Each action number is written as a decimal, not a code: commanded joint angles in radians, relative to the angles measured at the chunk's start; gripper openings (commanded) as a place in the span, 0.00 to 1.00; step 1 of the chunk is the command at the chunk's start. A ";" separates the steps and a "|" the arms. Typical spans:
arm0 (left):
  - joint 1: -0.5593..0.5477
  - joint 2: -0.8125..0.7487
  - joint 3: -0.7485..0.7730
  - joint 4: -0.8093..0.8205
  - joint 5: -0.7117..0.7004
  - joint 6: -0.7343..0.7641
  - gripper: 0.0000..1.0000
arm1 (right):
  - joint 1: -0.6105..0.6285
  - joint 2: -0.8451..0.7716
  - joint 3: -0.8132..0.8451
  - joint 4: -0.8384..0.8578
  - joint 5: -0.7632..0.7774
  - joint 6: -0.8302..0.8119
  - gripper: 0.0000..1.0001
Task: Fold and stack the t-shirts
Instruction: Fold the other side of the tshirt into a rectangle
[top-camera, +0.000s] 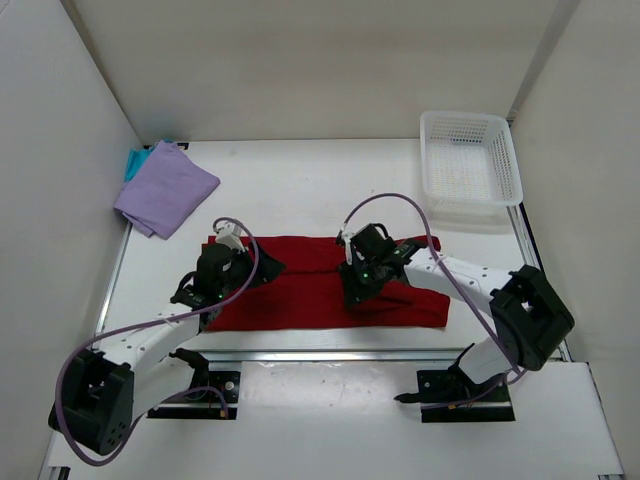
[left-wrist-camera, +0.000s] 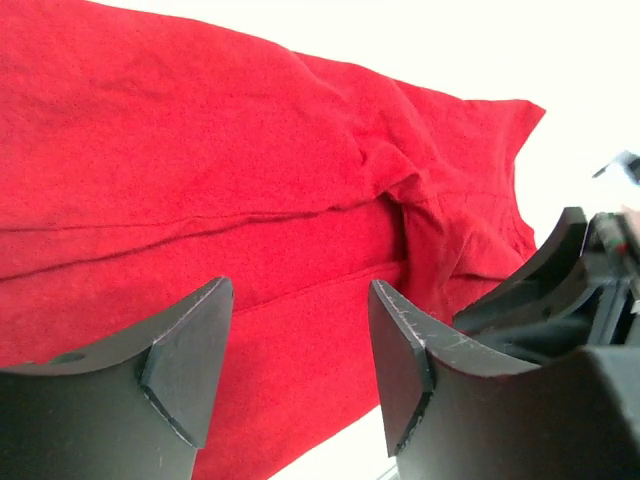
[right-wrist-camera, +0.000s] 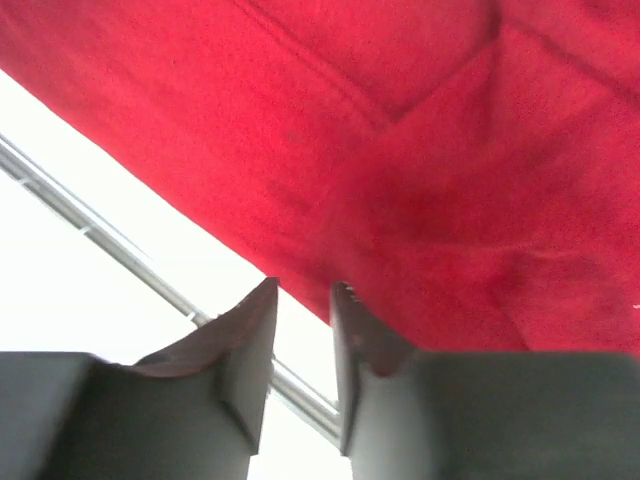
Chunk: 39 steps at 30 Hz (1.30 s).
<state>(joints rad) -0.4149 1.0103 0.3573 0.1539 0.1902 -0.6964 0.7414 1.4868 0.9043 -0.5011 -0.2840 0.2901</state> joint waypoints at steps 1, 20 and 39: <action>0.011 -0.033 -0.004 -0.010 0.028 0.001 0.67 | -0.003 -0.014 0.007 -0.002 -0.026 -0.008 0.30; -0.454 0.233 0.190 0.061 -0.123 0.031 0.65 | -0.444 -0.580 -0.412 0.047 0.135 0.181 0.22; -0.555 0.602 0.342 0.090 -0.095 0.032 0.62 | -0.530 -0.481 -0.463 0.223 0.085 0.208 0.32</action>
<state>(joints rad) -0.9543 1.5845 0.6682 0.2207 0.0856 -0.6632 0.2070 0.9852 0.4408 -0.3702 -0.1883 0.4847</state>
